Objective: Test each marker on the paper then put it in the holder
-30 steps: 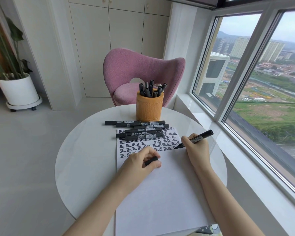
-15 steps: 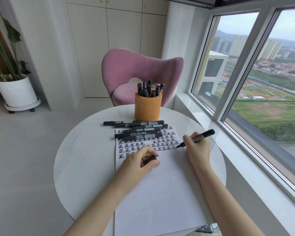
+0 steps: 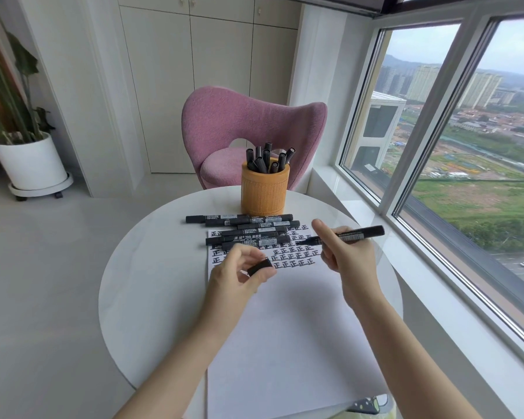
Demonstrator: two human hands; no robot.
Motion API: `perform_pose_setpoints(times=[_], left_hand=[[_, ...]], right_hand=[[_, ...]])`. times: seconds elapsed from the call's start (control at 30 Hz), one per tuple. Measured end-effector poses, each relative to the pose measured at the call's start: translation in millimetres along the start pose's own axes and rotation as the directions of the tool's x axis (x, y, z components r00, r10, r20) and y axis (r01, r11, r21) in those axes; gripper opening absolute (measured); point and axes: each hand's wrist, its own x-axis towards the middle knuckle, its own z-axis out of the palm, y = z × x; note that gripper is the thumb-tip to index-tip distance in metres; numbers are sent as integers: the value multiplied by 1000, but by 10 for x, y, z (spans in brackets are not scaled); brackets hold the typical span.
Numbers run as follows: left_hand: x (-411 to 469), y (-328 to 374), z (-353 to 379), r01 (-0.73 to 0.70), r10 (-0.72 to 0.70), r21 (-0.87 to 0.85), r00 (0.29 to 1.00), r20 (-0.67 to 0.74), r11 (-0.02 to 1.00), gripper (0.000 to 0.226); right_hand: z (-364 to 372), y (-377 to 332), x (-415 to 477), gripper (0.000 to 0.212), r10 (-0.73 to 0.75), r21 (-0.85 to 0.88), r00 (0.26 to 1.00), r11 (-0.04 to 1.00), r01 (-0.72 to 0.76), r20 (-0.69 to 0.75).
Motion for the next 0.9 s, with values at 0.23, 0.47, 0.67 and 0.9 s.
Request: perform_pose_setpoints(times=[0.23, 0.47, 0.67, 0.9], left_hand=[[6, 17, -6, -12, 10, -74, 1000, -22, 997, 18], [6, 22, 4, -3, 3, -102, 1000, 2, 995, 18], [-5, 35, -1, 21, -18, -144, 1000, 20, 989, 16], [3, 48, -23, 36, -41, -199, 999, -20, 979, 8]], right_hand=[[231, 104, -187, 49, 96, 76, 995, 992, -97, 21], [323, 128, -237, 48, 89, 61, 996, 994, -90, 21], [441, 177, -304, 47, 39, -32, 992, 999, -35, 122], [563, 172, -271, 49, -22, -94, 990, 995, 35, 136]])
